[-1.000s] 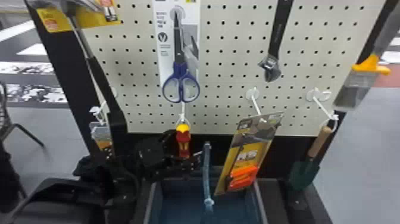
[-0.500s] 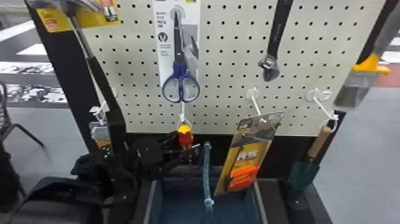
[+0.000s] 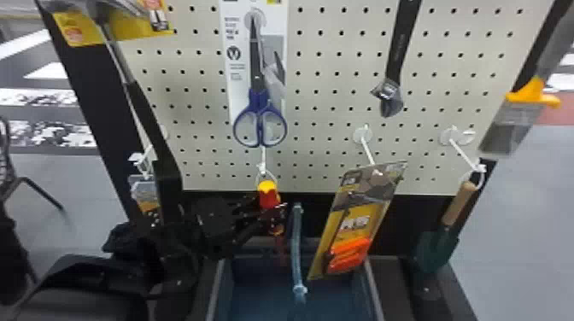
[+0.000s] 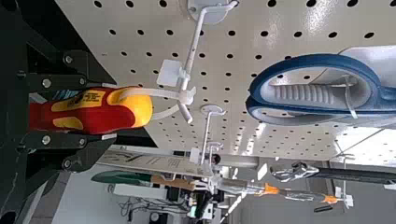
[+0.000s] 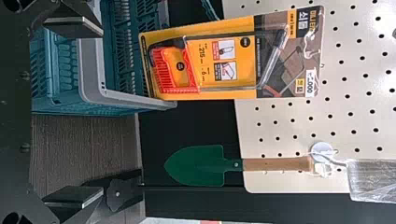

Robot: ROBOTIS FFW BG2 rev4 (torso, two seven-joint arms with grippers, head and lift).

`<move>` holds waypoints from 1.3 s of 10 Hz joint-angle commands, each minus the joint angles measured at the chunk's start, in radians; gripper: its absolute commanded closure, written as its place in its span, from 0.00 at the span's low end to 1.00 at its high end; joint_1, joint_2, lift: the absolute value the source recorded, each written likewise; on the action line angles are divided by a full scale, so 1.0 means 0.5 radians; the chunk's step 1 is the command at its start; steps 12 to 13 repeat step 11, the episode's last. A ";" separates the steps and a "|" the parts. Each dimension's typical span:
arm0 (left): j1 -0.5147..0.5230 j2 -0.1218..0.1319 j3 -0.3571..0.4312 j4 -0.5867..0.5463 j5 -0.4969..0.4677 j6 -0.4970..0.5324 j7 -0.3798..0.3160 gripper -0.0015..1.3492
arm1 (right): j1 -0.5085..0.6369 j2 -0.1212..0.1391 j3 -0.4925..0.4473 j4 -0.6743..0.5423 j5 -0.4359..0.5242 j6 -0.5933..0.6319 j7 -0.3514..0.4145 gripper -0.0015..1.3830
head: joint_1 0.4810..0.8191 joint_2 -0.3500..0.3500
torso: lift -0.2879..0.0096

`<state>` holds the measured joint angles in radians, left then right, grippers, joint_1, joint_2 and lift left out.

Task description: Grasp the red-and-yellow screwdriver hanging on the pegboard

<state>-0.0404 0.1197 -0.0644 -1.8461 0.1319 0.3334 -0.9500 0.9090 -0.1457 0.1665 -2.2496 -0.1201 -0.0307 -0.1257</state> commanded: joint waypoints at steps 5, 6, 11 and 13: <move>0.000 0.003 -0.003 -0.002 0.000 -0.004 0.001 0.80 | -0.009 0.000 0.001 0.005 0.004 0.000 0.003 0.08 | 0.20 0.50 | 0.63; 0.005 0.003 -0.006 -0.007 0.000 -0.010 0.007 0.80 | -0.009 0.000 0.001 0.005 0.004 0.000 0.003 0.08 | 0.20 0.50 | 0.63; 0.013 0.006 -0.012 -0.022 -0.018 -0.016 0.026 0.82 | -0.009 0.000 0.001 0.005 0.007 0.000 0.003 0.08 | 0.20 0.50 | 0.63; 0.013 0.006 -0.012 -0.022 -0.018 -0.016 0.026 0.82 | -0.009 0.000 0.001 0.005 0.007 0.000 0.003 0.08 | 0.20 0.50 | 0.63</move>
